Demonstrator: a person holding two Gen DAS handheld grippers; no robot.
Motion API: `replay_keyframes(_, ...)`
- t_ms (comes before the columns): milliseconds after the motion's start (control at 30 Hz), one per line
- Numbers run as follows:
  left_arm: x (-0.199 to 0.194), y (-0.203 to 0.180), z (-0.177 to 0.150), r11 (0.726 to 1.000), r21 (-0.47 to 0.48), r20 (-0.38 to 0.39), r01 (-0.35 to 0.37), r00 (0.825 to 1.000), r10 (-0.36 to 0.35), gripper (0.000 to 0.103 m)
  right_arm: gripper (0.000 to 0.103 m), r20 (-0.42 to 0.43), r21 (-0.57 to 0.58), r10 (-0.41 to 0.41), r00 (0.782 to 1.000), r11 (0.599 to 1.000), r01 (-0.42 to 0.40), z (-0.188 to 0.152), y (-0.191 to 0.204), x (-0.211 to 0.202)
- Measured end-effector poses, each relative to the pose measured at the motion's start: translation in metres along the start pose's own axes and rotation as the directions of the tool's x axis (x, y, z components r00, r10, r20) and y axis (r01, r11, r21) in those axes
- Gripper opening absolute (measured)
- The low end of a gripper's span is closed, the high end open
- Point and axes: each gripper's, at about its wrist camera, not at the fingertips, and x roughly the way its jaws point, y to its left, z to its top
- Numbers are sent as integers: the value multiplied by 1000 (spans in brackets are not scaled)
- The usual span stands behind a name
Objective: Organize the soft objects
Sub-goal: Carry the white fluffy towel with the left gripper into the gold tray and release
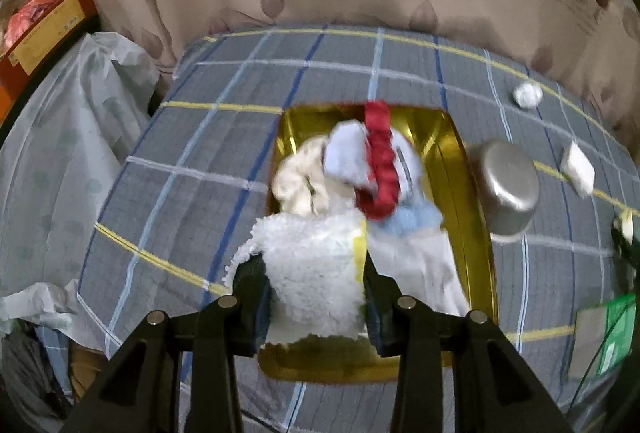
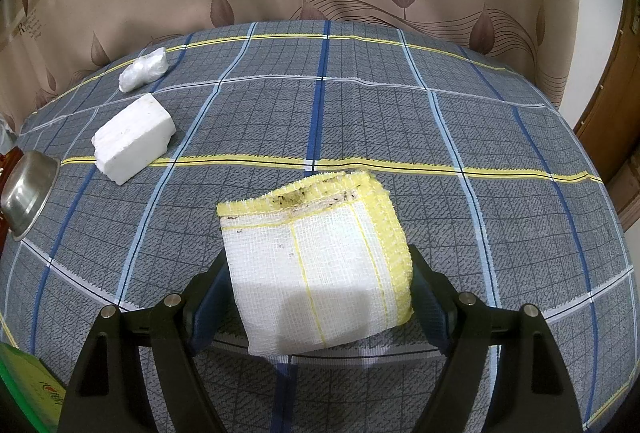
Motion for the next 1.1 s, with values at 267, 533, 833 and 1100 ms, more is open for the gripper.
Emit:
replay_keyframes(267, 11, -9, -13, 1000, 14, -20, -16, 1000, 16, 40, 78, 0, 0, 0, 1000, 1000, 0, 0, 0, 0)
replay_keyframes(533, 16, -15, -14, 997, 33, -9, -65, 998, 65, 47, 78, 1, 1, -2, 1000, 1000, 2, 0, 0, 0)
replay_keyframes(833, 9, -12, -20, 994, 61, 12, -96, 995, 95, 54, 78, 1, 0, -3, 1000, 1000, 3, 0, 1, 1)
replay_keyframes(1100, -10, -11, -25, 991, 78, 76, -105, 992, 99, 54, 79, 0, 1, -4, 1000, 1000, 4, 1, 2, 0)
